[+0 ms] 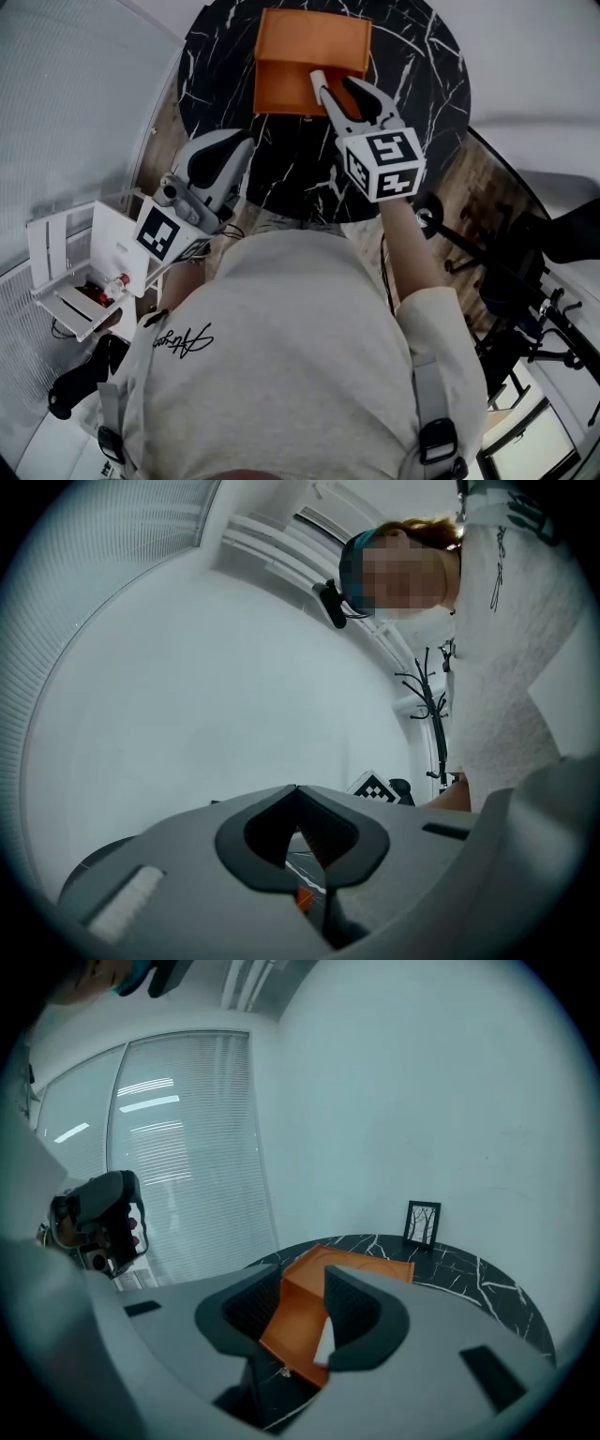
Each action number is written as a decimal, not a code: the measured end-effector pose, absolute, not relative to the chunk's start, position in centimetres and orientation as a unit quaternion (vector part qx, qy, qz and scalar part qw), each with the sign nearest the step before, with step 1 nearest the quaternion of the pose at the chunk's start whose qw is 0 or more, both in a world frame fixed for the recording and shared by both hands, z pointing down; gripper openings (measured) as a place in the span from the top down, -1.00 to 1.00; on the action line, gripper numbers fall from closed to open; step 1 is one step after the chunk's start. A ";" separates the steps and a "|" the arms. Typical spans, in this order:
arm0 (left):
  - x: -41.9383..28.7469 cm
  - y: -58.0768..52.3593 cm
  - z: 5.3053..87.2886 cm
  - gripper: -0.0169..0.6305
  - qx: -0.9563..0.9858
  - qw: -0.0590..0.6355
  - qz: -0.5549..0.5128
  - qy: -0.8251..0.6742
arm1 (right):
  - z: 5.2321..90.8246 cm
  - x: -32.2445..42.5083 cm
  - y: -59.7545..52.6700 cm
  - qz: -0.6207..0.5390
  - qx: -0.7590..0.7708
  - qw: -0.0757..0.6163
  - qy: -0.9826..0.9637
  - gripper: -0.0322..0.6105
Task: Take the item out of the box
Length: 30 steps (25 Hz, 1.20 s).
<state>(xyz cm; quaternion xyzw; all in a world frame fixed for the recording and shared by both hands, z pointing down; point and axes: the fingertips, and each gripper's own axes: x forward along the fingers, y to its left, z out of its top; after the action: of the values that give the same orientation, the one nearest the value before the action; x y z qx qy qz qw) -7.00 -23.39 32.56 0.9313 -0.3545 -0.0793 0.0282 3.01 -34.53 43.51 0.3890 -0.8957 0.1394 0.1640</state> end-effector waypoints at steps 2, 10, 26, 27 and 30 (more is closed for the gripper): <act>-7.5 -23.3 32.8 0.94 0.930 0.024 -0.077 -0.358 | 44.3 2.9 -34.9 0.147 0.389 0.170 -0.893 0.51; -7.9 -23.1 32.5 0.94 0.928 0.020 -0.077 -0.365 | 48.1 1.9 -35.6 0.159 0.378 0.228 -0.883 0.50; -8.9 -22.9 33.1 0.94 0.922 0.026 -0.074 -0.380 | 52.9 1.3 -37.4 0.190 0.374 0.286 -0.862 0.49; -8.9 -22.9 33.1 0.94 0.921 0.026 -0.074 -0.381 | 53.2 1.3 -37.5 0.190 0.374 0.291 -0.860 0.48; -9.1 -22.8 33.1 0.94 0.921 0.030 -0.075 -0.382 | 54.3 1.3 -38.0 0.195 0.373 0.305 -0.854 0.48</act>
<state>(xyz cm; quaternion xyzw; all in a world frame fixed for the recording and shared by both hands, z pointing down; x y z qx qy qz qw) -9.14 -22.82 33.14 0.9205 -0.3822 -0.0749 0.0296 1.31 -37.97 54.35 0.3734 -0.8540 0.1955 0.3051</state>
